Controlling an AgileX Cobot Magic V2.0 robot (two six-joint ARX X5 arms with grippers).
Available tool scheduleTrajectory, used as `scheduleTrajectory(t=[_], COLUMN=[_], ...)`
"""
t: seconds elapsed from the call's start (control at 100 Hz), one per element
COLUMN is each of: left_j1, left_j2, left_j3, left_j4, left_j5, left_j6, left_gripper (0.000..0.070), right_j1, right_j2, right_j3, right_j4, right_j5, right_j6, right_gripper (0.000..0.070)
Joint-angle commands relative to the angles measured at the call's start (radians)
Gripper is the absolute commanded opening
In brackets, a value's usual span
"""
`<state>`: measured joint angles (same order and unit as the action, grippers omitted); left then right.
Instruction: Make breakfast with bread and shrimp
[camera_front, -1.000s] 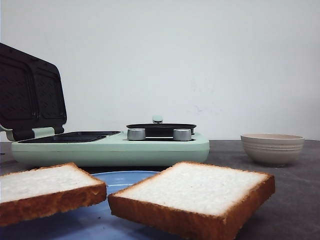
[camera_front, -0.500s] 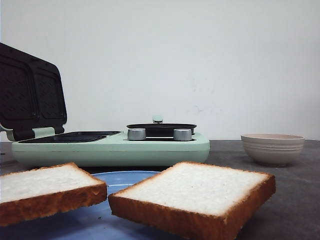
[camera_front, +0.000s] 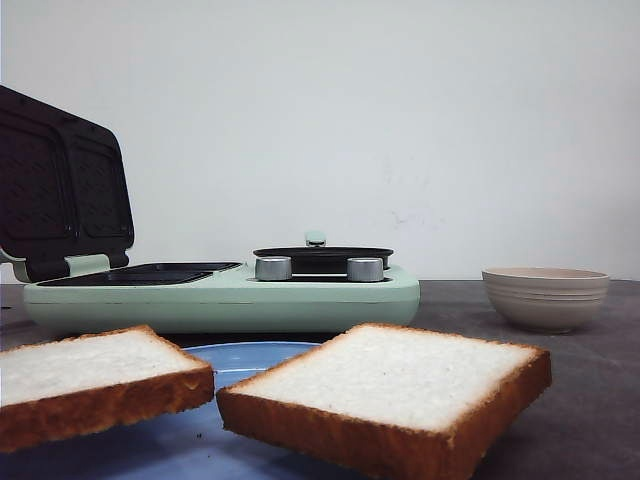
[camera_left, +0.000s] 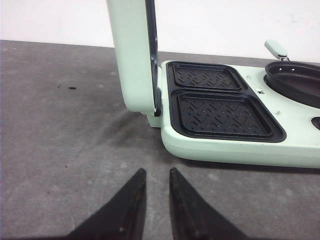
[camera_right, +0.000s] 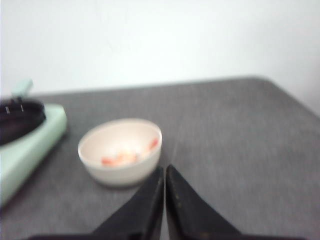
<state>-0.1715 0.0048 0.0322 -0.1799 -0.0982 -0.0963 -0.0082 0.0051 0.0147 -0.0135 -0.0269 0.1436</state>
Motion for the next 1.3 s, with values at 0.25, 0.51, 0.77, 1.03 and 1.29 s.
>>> scheduleTrajectory(t=[0.25, 0.51, 0.77, 1.03, 1.29], left_j1=[-0.003, -0.003, -0.003, -0.003, -0.003], left_j2=[-0.002, -0.002, -0.002, 0.071, 0.416], left_j3=[-0.017, -0.016, -0.016, 0.129, 0.544], left_j4=[0.053, 0.297, 0.330, 0.207, -0.036], left_j5=[-0.013, -0.005, -0.003, 0.044, 0.131], left_j6=[0.104, -0.003, -0.127, -0.297, -0.119], left_gripper=[0.0000, 0.0000, 0.0000, 0.0003, 0.0003], right_j1=[0.000, -0.001, -0.001, -0.001, 0.000], right_j2=[-0.001, -0.001, -0.001, 0.013, 0.185], right_j3=[-0.003, -0.002, 0.001, 0.126, 0.391], right_j4=[0.140, 0.165, 0.206, 0.151, 0.016], right_j5=[-0.002, -0.001, -0.003, -0.061, -0.166], right_j6=[0.170, 0.266, 0.303, 0.322, 0.194], right_gripper=[0.0000, 0.0000, 0.0000, 0.0000, 0.0000])
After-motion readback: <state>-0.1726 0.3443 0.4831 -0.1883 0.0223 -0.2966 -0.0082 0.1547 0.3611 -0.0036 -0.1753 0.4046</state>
